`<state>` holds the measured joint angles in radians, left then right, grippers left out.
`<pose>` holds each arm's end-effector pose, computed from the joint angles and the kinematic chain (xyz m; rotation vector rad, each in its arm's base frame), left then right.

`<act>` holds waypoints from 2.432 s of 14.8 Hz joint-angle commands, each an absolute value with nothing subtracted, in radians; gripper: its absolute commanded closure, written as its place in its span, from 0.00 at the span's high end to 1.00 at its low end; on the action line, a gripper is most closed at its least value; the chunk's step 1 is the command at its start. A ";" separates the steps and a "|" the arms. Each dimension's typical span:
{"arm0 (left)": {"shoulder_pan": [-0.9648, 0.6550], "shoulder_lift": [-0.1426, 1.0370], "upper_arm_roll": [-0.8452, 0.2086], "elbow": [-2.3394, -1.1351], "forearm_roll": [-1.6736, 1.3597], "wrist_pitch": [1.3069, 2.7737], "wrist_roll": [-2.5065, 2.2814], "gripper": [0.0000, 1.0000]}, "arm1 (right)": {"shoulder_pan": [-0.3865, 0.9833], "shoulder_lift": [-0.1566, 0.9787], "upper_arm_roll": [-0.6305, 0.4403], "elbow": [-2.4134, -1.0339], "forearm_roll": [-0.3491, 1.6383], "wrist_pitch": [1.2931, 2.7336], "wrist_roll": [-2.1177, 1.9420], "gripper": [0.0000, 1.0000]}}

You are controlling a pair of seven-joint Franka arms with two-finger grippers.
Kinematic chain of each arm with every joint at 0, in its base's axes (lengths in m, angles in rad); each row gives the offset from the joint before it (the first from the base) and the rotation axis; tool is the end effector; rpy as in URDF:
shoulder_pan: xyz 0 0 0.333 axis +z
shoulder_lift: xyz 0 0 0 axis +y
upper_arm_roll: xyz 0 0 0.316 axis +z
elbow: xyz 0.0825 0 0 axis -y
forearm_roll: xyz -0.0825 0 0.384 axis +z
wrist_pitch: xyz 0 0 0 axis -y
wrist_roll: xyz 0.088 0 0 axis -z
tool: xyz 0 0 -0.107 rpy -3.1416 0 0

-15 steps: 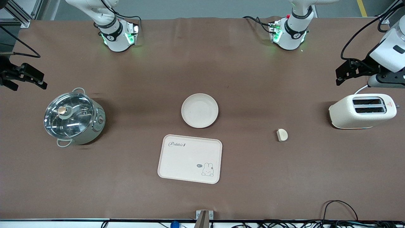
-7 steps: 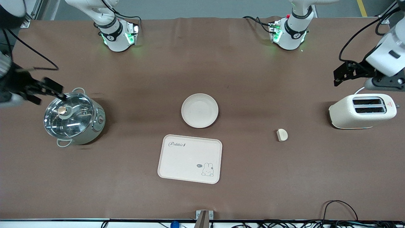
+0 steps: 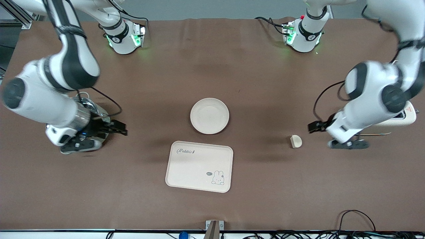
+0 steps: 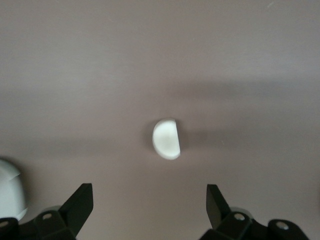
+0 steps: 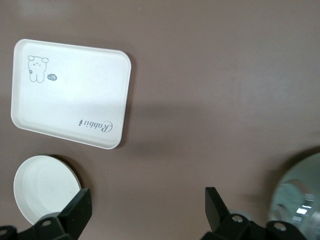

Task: Place bun in plate and plate on tray
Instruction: 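Grasp the cream bun with the left gripper while the right gripper grips the plate, then carry the bun over the plate with the left gripper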

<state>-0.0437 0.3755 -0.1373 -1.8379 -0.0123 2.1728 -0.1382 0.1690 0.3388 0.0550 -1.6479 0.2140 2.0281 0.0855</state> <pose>0.6237 -0.1090 0.3242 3.0868 -0.0419 -0.0716 0.6419 0.1549 0.4224 -2.9250 -0.0646 -0.0118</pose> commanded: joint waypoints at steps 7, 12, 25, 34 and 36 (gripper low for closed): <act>-0.087 0.531 -0.135 -1.930 0.030 2.460 -0.153 1.00 | 0.356 0.371 0.048 -1.932 0.245 2.333 0.161 1.00; -0.080 0.531 -0.137 -1.951 0.051 2.464 -0.153 0.88 | 0.446 0.379 0.048 -2.008 0.249 2.411 0.245 1.00; -0.092 0.468 -0.266 -1.884 0.032 2.363 -0.273 0.00 | 0.633 0.491 0.048 -2.066 0.250 2.701 0.479 1.00; -0.190 0.641 -0.552 -1.669 -0.097 2.322 -0.897 0.01 | 0.637 0.502 0.046 -2.068 0.250 2.698 0.479 1.00; -0.236 0.693 -0.551 -1.669 -0.095 2.402 -0.942 0.03 | 0.637 0.503 0.046 -2.068 0.250 2.698 0.479 1.00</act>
